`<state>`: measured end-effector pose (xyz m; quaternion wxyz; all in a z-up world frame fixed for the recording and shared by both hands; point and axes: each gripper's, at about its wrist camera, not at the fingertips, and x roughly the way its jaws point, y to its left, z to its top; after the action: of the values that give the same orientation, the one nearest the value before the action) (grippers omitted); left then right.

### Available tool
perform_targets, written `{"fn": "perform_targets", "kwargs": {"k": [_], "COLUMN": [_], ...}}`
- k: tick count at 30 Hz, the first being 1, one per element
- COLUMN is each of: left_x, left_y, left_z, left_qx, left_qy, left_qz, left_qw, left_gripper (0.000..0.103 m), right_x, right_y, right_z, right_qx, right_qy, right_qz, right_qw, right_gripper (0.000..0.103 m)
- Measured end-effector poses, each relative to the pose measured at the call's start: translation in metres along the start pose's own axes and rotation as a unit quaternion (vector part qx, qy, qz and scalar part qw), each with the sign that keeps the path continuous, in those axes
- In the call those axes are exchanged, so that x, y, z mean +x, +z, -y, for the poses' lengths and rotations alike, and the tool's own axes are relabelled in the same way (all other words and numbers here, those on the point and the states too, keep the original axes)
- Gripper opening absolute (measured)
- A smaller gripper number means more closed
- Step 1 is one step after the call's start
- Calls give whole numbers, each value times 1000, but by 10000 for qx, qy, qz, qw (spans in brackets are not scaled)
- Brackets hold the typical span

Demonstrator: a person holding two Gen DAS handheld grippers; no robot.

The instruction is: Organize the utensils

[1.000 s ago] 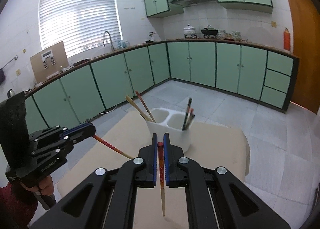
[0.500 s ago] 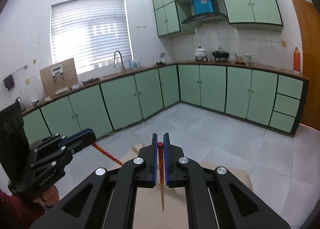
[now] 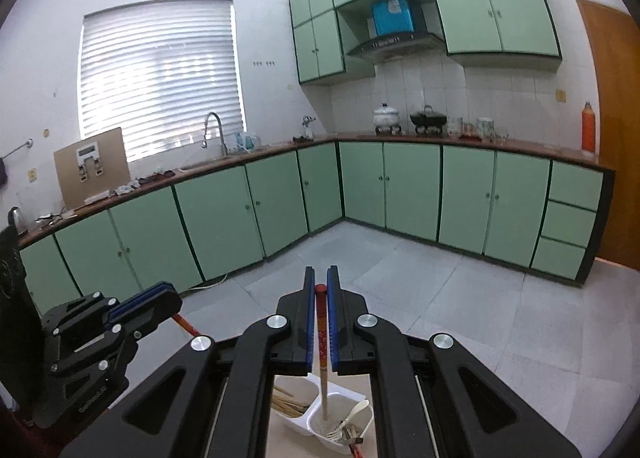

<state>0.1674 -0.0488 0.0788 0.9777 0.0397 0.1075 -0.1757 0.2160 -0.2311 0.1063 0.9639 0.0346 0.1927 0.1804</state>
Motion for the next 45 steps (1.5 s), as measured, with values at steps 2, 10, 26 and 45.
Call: {"fn": "perform_targets", "kwargs": {"k": [2, 10, 26, 45], "left_x": [15, 55, 9, -99], "left_y": [-8, -42, -59, -93], "left_z": [-2, -13, -30, 4], "left_qx": [-5, -40, -445, -350], "left_qy": [39, 20, 187, 545], "left_qz": [-63, -579, -518, -618], "left_qw": [10000, 9983, 9975, 9960], "left_gripper": [5, 5, 67, 95], "right_x": [12, 45, -16, -114], "right_y": [-10, -54, -86, -145], "right_z": [4, 16, 13, -42], "right_qx": [33, 233, 348, 414], "right_qy": [-44, -55, -471, -629], "right_qz": [-77, -564, -298, -173], "right_qw": [10000, 9981, 9978, 9970], "right_gripper": [6, 6, 52, 95]}}
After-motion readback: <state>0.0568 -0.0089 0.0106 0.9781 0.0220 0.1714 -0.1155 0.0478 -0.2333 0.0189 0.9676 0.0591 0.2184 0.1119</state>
